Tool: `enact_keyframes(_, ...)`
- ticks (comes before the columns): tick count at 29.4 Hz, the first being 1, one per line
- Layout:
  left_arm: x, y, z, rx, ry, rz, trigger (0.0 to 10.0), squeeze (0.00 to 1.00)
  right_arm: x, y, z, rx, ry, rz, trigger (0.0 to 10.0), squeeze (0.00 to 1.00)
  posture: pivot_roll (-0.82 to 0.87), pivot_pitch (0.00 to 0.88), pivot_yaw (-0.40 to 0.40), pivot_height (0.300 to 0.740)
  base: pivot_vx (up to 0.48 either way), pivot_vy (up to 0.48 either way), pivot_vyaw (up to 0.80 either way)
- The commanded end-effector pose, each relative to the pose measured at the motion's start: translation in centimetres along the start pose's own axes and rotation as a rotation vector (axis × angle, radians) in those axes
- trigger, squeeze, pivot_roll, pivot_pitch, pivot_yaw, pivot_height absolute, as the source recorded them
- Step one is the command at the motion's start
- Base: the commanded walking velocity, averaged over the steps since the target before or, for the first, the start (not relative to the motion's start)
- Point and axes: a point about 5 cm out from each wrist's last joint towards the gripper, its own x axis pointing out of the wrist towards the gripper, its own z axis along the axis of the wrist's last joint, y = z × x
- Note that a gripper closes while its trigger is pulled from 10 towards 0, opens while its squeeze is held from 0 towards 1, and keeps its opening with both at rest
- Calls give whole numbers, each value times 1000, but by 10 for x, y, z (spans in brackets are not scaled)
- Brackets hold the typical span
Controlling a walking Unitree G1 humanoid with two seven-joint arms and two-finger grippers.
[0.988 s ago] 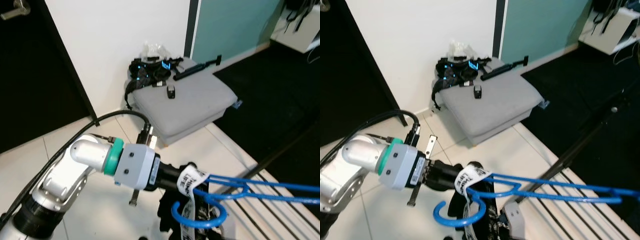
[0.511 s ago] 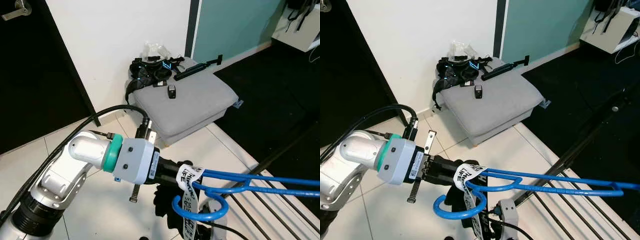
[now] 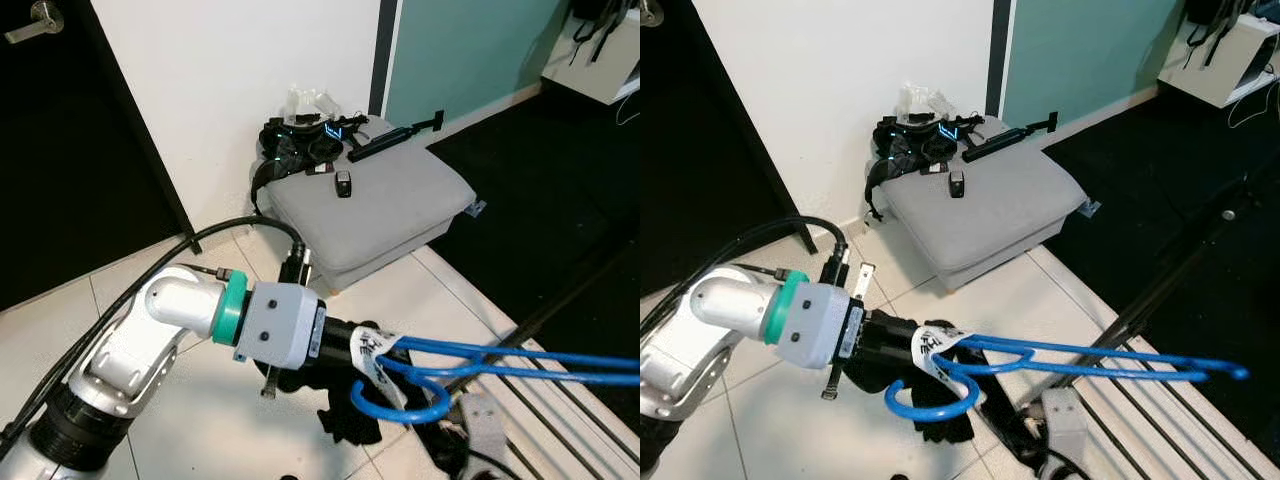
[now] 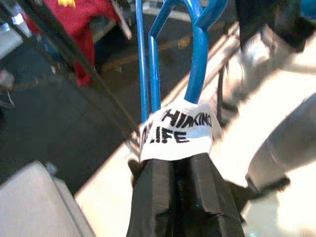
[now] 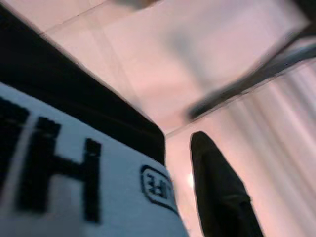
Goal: Hang hanger
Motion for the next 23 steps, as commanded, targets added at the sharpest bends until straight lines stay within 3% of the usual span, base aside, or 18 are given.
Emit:
enact_keyframes(1, -2, -7, -6, 9, 34, -25, 10000, 0, -9, -12, -5, -30, 17, -61, 0, 0, -251, 226, 159, 740, 0, 0, 0)
enact_keyframes(2, -2, -7, -6, 9, 34, -25, 10000, 0, -9, -12, -5, -30, 17, -61, 0, 0, -251, 226, 159, 740, 0, 0, 0)
enact_keyframes(3, -7, -13, -13, -1, 69, -52, 10000, 0, -16, -27, 5, -76, -14, -102, 0, 0, -259, 225, 160, 740, 0, 0, 0)
enact_keyframes(6, -9, -14, -15, -6, 79, -62, 10000, 0, -19, -32, 9, -85, -25, -113, 0, 0, -259, 225, 160, 740, 0, 0, 0)
enact_keyframes(8, -15, -20, -26, 4, 144, -88, 10000, 0, -29, -54, 33, -144, -100, -180, 0, 0, -276, 227, 165, 740, 0, 0, 0)
enact_keyframes(10, -17, -21, -30, 14, 171, -94, 10000, 0, -33, -62, 43, -169, -129, -204, 0, 0, -276, 227, 165, 740, 0, 0, 0)
enact_keyframes(11, -21, -22, -38, 24, 221, -101, 10000, 0, -39, -71, 59, -190, -177, -240, 0, 0, -280, 229, 164, 740, 0, 0, 0)
enact_keyframes(13, -22, -23, -39, 26, 229, -102, 10000, 0, -40, -72, 62, -192, -185, -247, 0, 0, -280, 229, 164, 740, 0, 0, 0)
enact_keyframes(17, -29, -29, -52, 69, 321, -147, 10000, 0, -51, -76, 96, -251, -277, -268, 0, 0, -283, 236, 164, 740, 0, 0, 0)
enact_keyframes(19, -29, -30, -53, 71, 328, -151, 10000, 0, -52, -74, 102, -249, -295, -263, 0, 0, -283, 236, 164, 740, 0, 0, 0)
enact_keyframes(23, -30, -34, -58, 81, 347, -173, 10000, 0, -53, -51, 128, -220, -375, -143, 0, 0, -287, 237, 164, 740, 0, 0, 0)
